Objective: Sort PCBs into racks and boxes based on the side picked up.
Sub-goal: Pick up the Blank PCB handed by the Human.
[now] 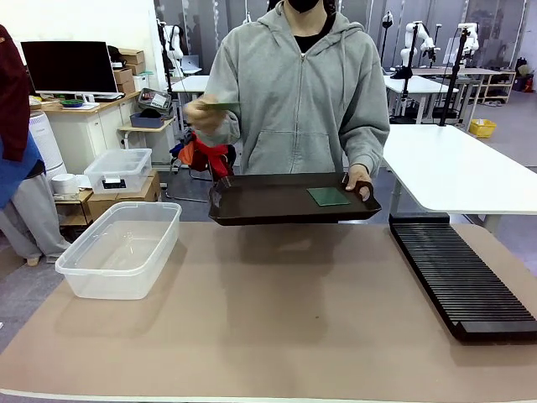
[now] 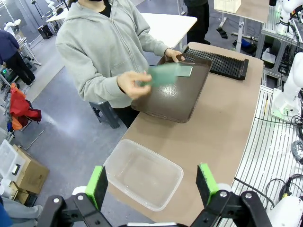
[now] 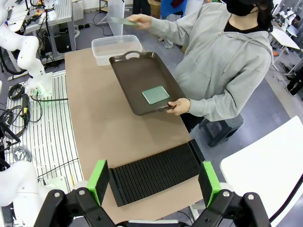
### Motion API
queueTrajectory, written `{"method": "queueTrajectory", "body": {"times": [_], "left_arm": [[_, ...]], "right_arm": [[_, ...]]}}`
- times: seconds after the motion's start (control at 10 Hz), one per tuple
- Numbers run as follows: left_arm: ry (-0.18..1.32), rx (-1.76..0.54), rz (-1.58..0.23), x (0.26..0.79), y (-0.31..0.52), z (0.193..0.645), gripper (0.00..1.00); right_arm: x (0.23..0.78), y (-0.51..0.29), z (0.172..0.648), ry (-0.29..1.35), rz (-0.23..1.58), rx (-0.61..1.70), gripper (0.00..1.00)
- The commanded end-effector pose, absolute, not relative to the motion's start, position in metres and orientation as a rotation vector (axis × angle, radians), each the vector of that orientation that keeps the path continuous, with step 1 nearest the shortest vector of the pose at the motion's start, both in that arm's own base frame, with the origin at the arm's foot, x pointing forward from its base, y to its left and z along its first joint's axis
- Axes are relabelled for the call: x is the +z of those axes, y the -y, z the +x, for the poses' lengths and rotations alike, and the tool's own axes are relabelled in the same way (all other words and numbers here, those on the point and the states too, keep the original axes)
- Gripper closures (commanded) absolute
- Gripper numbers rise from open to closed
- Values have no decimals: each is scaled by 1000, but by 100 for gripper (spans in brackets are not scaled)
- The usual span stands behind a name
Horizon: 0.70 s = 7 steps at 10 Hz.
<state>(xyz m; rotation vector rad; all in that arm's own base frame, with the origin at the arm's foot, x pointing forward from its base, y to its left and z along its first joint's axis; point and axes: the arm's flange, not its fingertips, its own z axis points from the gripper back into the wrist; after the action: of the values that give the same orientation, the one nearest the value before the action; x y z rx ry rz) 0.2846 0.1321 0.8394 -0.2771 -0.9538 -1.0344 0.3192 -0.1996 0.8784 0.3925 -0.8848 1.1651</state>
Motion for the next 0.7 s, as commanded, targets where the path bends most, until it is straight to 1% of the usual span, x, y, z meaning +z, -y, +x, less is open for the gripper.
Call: {"method": "queueTrajectory", "body": {"times": [0.0,0.6], "left_arm": [[953,-1042,-273,839,-131,283,0],[953,-1042,-273,839,-131,283,0]], "right_arm": [[878,198,317,892,405,1180,0],[878,198,317,892,405,1180,0]]}}
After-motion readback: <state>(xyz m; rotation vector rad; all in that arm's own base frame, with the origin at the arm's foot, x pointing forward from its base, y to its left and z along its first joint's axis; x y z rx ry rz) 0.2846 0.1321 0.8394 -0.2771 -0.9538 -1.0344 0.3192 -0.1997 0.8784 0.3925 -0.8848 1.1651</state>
